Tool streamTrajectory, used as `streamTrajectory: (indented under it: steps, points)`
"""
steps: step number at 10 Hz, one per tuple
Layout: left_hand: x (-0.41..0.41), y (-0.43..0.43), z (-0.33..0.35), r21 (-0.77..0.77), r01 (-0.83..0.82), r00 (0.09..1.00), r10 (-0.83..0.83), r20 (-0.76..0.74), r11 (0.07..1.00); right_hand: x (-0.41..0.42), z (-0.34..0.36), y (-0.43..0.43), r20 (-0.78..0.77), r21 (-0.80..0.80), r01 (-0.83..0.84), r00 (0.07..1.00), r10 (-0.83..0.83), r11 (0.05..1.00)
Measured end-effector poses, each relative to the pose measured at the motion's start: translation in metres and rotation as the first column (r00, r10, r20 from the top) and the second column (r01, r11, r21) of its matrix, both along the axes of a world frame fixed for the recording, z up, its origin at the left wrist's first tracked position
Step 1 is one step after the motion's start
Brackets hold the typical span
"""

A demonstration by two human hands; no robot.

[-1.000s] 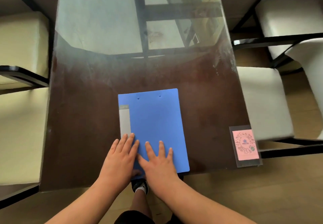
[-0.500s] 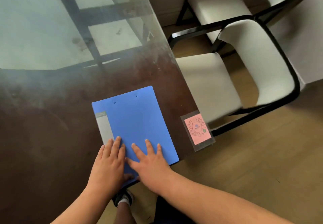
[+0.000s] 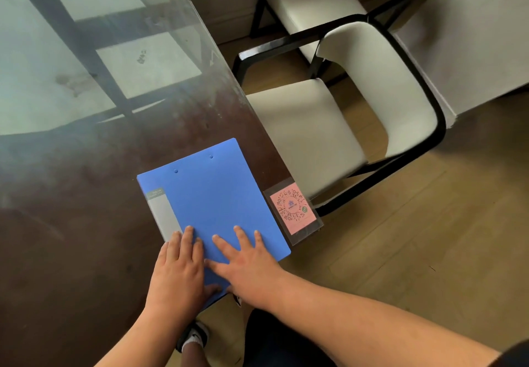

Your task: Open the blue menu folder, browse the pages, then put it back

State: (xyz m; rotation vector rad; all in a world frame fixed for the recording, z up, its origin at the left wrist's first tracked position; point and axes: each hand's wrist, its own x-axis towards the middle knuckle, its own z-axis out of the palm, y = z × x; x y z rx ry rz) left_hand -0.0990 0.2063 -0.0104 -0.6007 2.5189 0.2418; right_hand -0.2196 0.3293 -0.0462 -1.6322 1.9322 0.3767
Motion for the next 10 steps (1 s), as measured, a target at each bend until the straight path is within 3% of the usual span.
streamTrajectory:
  steps: [8,9,10]
  points:
    - [0.006,0.001,-0.01,0.016,0.015,0.999,-0.015,-0.033,1.0,-0.013,0.014,-0.002,0.002,0.011,-0.075,0.997,0.075,0.997]
    - [0.013,-0.011,-0.008,0.021,-0.018,0.997,0.019,-0.076,1.0,-0.017,0.027,-0.014,0.037,-0.033,-0.039,0.998,0.04,0.999]
    - [0.013,-0.038,0.005,-0.057,-0.151,0.965,0.134,-0.227,0.987,-0.024,0.047,-0.044,0.053,-0.128,0.006,0.999,0.001,0.992]
